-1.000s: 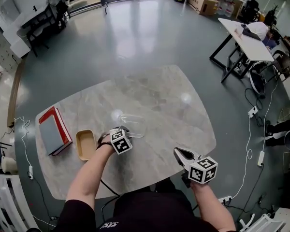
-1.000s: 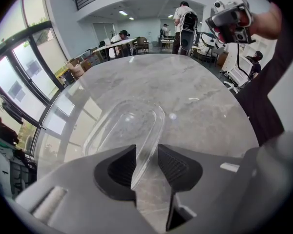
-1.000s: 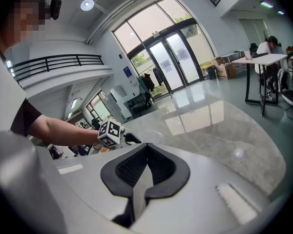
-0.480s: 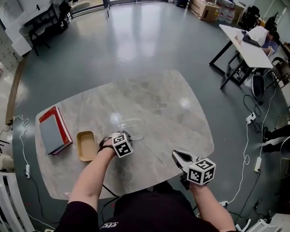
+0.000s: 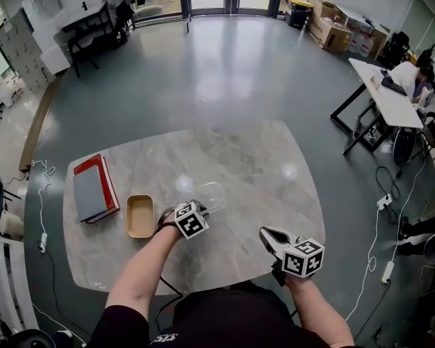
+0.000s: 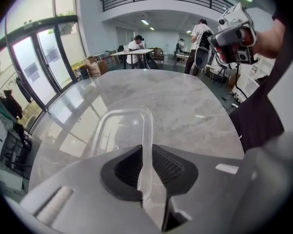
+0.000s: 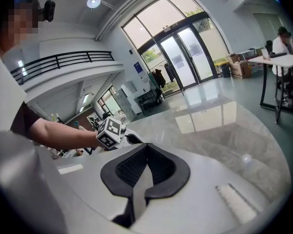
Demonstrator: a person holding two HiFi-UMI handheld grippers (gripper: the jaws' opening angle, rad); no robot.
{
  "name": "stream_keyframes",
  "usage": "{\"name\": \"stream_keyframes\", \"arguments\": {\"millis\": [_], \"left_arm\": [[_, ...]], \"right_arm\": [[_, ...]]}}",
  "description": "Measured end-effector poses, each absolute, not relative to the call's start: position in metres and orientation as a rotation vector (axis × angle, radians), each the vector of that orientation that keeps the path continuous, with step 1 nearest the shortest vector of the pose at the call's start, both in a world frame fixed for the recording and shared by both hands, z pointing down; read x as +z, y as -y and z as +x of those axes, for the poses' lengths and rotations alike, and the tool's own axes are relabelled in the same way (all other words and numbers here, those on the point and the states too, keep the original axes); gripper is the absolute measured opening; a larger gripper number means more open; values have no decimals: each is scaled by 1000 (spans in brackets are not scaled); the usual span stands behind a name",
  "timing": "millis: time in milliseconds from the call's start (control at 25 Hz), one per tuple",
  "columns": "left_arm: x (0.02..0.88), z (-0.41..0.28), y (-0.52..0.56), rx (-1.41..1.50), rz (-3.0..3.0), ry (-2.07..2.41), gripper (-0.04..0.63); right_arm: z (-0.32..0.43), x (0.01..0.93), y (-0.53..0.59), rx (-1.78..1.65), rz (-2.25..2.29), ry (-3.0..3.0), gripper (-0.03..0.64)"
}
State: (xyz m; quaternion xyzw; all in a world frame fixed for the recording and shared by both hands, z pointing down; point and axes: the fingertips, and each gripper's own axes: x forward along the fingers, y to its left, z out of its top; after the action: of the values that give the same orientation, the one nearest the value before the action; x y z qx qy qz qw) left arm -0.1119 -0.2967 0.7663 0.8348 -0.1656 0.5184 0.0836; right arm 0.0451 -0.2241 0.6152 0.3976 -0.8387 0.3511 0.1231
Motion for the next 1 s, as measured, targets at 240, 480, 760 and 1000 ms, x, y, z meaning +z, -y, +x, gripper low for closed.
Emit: {"name": "stream_keyframes", "arguments": {"millis": [240, 480, 760, 1000], "left_arm": [[722, -120, 309, 1372, 2495, 672, 63], [679, -129, 320, 1211, 2497, 824, 63], [628, -141, 318, 1062, 2540, 964, 63], [586, -152, 320, 936, 2565, 1084, 63]], "right_arm": [[33, 603, 240, 995, 1078, 2504, 14], [24, 591, 262, 941, 1028, 2561, 14], [0, 578, 279, 911, 957, 2604, 14], [-18, 564, 297, 872, 892, 2640, 14]]}}
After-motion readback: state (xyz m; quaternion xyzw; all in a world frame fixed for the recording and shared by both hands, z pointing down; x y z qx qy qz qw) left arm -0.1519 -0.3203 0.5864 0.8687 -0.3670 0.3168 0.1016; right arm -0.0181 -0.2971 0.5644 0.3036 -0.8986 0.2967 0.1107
